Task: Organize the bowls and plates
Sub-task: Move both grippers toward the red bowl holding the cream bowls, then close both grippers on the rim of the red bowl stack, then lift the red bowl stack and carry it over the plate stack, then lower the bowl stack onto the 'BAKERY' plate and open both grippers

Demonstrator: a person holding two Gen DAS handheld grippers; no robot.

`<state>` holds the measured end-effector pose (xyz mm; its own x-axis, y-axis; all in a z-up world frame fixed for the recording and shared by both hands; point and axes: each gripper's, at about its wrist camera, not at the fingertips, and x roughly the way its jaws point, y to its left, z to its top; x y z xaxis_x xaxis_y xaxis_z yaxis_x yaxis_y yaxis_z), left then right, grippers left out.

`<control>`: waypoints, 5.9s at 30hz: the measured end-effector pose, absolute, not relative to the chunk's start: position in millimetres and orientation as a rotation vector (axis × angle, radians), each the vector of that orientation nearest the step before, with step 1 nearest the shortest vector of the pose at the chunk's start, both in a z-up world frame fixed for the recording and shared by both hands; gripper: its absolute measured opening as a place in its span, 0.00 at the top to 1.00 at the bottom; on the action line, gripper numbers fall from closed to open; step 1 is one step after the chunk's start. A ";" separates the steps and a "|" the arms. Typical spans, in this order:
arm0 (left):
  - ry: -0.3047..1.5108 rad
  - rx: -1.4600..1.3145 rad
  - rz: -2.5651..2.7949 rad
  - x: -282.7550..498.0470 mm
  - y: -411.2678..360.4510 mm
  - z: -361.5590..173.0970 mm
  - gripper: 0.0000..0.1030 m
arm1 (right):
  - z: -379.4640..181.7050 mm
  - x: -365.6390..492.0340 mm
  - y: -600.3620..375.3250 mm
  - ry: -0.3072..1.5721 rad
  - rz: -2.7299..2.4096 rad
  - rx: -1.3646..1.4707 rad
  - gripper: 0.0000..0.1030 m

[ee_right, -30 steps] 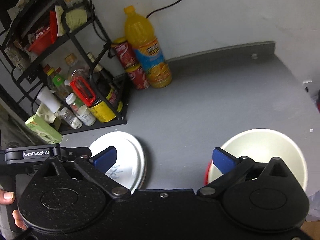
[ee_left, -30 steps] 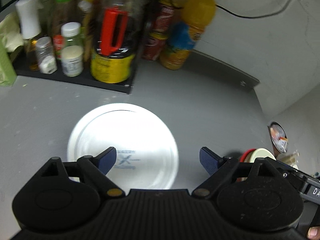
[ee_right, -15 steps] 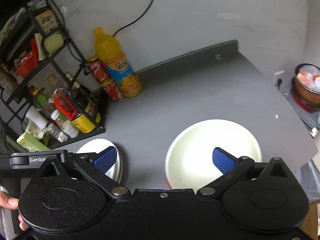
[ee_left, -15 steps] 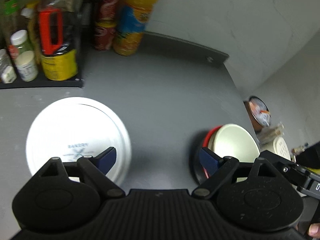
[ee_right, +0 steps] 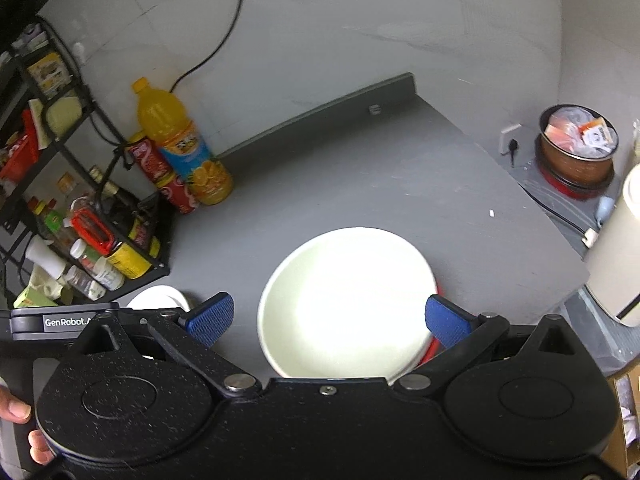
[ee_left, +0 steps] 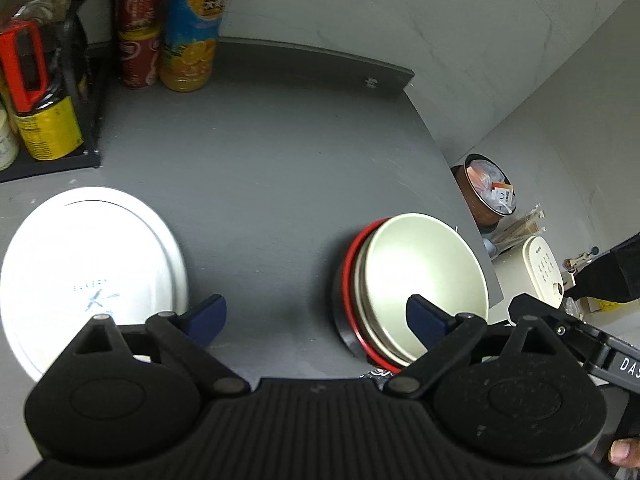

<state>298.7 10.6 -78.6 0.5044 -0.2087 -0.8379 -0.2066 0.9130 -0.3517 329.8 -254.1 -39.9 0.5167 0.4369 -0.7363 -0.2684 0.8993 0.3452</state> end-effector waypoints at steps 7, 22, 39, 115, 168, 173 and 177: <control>1.063 -0.447 0.004 315.5 -12.3 -91.1 0.07 | -55.0 341.4 -271.8 0.976 0.391 0.194 0.00; 1.158 -0.584 0.045 341.6 -34.6 -144.3 0.33 | -115.1 384.6 -299.7 1.158 0.412 0.300 0.39; 1.216 -0.780 0.174 351.9 -31.9 -184.8 0.70 | -154.4 424.1 -291.5 1.302 0.533 0.277 0.66; 0.932 -0.723 0.271 257.3 178.0 -95.6 0.74 | -82.8 385.1 -72.1 1.145 0.877 0.194 0.68; 1.050 -0.725 0.371 213.6 255.6 -87.1 0.34 | -87.2 353.9 -21.8 1.241 0.836 0.092 0.20; 1.015 -0.649 0.326 221.6 253.7 -71.7 0.24 | -81.2 348.4 -27.4 1.196 0.759 0.118 0.17; 1.013 -0.612 0.257 224.4 251.4 -64.8 0.23 | -76.8 338.9 -33.2 1.148 0.704 0.124 0.17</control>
